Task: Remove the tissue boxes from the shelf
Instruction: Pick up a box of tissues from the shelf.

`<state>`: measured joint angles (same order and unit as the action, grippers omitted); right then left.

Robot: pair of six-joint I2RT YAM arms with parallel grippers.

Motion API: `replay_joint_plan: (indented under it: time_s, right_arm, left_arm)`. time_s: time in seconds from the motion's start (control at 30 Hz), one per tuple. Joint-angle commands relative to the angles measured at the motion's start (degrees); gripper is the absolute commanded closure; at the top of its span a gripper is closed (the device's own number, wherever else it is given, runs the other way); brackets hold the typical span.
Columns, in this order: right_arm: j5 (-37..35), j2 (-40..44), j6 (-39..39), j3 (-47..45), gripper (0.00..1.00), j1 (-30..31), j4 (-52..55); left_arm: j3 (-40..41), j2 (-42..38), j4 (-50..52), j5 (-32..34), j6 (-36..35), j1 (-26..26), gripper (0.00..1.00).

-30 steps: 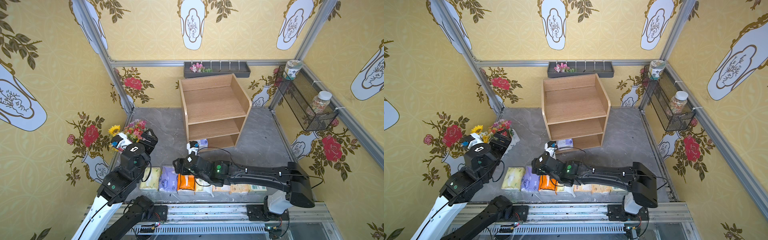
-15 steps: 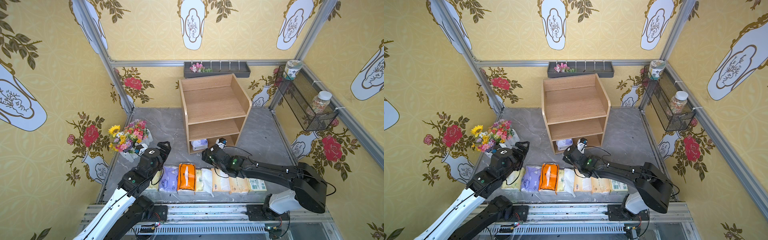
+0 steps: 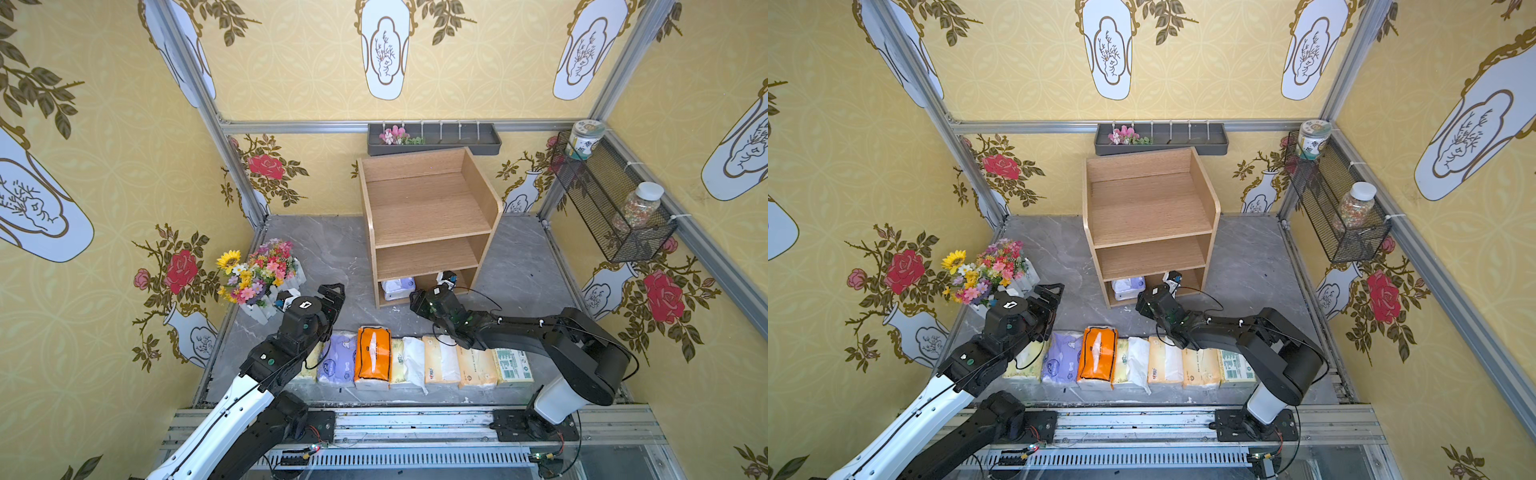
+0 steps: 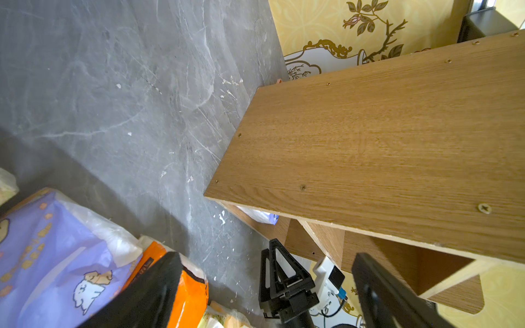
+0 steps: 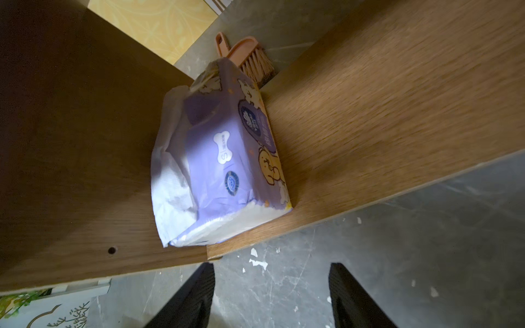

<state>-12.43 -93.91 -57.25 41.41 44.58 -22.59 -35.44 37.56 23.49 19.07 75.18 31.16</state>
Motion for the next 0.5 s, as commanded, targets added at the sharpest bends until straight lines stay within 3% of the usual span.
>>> replay_joint_plan:
  time_s: [0.0,0.3,0.47]
  right_arm:
    - [1.1,-1.9,0.7,-0.2,0.31,-1.3,-13.0]
    - [-3.3,-5.1,-0.6,-2.7,0.33,-0.4,-23.2]
    - [-6.3,-10.3,-10.3,-4.9,0.31,0.6,-32.6]
  left_arm:
    - [1.0,-0.7,-1.5,-1.1,0.6,0.0,0.0]
    - [1.9,-1.3,-2.1,-1.6,0.4,0.0,0.0]
    - [2.4,0.3,-4.6,-3.5,-0.4,0.0,0.0]
